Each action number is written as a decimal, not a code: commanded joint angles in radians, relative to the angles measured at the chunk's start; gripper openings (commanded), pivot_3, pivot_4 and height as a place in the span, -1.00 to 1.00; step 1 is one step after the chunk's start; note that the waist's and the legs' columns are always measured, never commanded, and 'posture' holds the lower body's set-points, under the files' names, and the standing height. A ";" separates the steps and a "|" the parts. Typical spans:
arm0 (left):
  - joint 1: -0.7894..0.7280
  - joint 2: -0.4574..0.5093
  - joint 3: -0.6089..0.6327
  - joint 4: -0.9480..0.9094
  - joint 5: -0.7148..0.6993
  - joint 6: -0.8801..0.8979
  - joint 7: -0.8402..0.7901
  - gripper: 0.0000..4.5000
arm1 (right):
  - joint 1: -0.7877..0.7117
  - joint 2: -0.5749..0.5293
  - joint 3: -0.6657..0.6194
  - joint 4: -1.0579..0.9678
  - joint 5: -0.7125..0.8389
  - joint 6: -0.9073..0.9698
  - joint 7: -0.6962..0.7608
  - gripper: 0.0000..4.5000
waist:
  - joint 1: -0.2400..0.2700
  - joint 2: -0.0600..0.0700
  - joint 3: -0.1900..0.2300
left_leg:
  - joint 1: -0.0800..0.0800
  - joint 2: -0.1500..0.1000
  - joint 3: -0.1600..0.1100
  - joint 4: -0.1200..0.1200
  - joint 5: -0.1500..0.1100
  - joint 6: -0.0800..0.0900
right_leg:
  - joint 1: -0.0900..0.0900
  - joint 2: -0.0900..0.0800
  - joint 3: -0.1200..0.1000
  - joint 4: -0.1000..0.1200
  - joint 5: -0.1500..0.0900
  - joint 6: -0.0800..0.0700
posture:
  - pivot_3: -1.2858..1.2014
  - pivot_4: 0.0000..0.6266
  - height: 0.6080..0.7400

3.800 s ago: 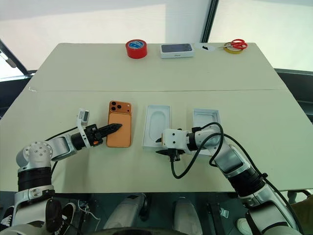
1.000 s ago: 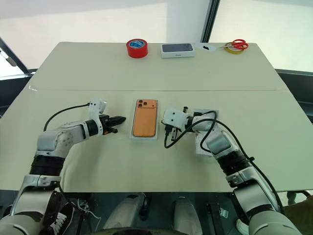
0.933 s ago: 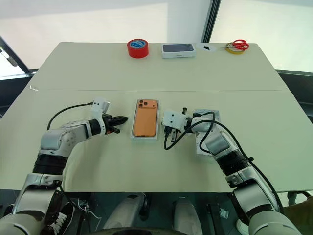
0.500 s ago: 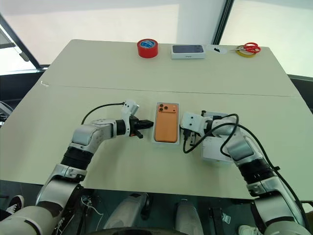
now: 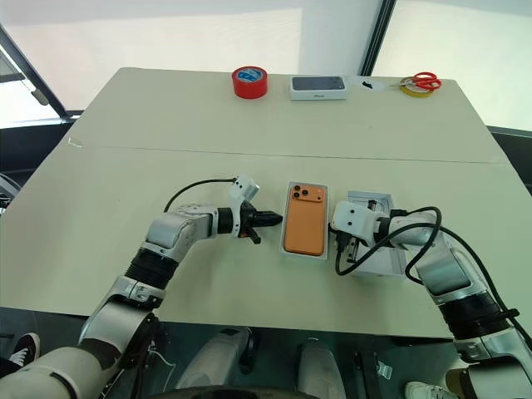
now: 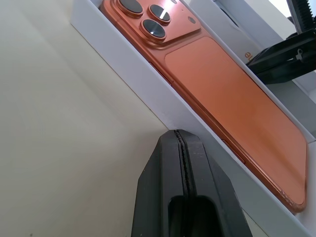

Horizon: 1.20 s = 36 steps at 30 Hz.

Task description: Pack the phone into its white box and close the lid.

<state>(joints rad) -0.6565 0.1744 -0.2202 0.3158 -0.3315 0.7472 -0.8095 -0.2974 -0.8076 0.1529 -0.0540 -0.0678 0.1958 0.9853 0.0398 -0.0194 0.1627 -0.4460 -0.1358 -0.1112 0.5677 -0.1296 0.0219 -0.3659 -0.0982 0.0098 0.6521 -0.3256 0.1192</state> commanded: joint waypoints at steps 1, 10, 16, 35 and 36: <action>0.005 0.003 -0.005 0.014 0.020 -0.025 -0.002 -1.00 | 0.010 -0.033 -0.032 -0.018 0.015 -0.007 0.011 -0.98 | 0.000 0.000 0.000 | 0.000 0.000 0.000 0.000 0.000 0.000 | 0.000 0.000 0.000 0.000 0.000 0.000 | 0.03 -0.52 1.00; 0.061 0.120 0.089 -0.090 0.006 -0.157 -0.036 -0.20 | 0.073 -0.112 -0.128 -0.077 0.081 0.050 0.042 -0.18 | -0.009 0.001 0.001 | -0.002 0.001 0.000 0.003 -0.001 0.001 | 0.000 0.001 0.000 0.000 0.000 0.000 | 0.03 -0.52 1.00; 0.164 0.261 0.187 -0.271 -0.040 -0.323 -0.154 0.50 | 0.021 -0.084 -0.223 -0.144 0.165 0.235 -0.040 0.53 | -0.031 0.005 0.003 | -0.004 0.002 0.000 0.003 -0.001 0.001 | -0.002 0.002 0.000 0.000 0.000 -0.001 | 0.03 -0.52 1.00; 0.346 0.491 0.307 -0.271 -0.118 -0.665 -0.482 0.50 | -0.054 -0.027 -0.280 -0.511 0.415 1.403 -0.288 0.53 | -0.030 0.007 0.003 | -0.014 0.002 0.000 0.005 -0.002 0.002 | -0.013 0.001 0.000 0.002 -0.002 -0.005 | 0.03 -0.52 1.00; 0.349 0.493 0.306 -0.273 -0.118 -0.669 -0.486 0.50 | -0.061 -0.022 -0.288 -0.506 0.444 1.417 -0.292 0.53 | -0.030 0.007 0.003 | -0.014 0.003 0.000 0.005 -0.002 0.002 | -0.013 0.001 0.000 0.002 -0.002 -0.005 | 0.03 -0.52 1.00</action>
<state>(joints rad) -0.3130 0.6513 0.0633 0.0677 -0.4265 0.0975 -1.2815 -0.3410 -0.8302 -0.0958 -0.5260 0.3353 1.5743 0.7040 0.0095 -0.0124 0.1654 -0.4607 -0.1331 -0.1109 0.5726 -0.1312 0.0241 -0.3789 -0.0967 0.0102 0.6539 -0.3276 0.1145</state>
